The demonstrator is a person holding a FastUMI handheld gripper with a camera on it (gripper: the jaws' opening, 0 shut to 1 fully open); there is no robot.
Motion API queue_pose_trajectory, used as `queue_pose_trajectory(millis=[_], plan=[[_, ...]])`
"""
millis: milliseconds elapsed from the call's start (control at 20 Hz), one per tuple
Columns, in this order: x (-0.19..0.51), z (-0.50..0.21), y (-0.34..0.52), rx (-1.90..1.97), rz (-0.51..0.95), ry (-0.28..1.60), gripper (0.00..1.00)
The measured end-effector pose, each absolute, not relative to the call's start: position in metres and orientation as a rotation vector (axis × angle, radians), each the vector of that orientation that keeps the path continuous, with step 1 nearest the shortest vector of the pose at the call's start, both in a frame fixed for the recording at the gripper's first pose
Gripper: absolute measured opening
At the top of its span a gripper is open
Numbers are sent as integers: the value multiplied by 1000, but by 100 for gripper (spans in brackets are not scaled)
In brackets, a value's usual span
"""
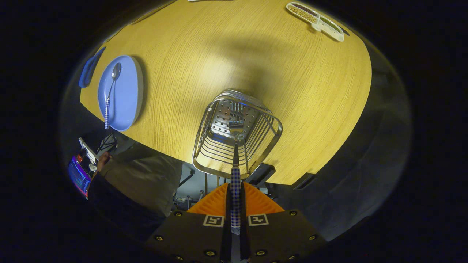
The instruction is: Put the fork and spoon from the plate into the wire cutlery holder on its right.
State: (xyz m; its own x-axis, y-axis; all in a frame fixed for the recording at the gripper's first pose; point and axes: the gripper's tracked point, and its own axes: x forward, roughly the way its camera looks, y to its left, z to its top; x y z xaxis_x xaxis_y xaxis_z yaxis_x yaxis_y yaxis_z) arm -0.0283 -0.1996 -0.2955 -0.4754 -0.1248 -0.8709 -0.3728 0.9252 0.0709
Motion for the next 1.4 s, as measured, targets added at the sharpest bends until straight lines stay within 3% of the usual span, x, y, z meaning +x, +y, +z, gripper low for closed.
queue_pose_trajectory(millis=[250,450,900,1400], plan=[[-22,-289,-198,-315,295,2046,11],[-22,-285,-195,-283,294,2049,30],[-17,-252,-194,-278,197,1921,30],[-54,-227,-129,-218,206,1766,30]])
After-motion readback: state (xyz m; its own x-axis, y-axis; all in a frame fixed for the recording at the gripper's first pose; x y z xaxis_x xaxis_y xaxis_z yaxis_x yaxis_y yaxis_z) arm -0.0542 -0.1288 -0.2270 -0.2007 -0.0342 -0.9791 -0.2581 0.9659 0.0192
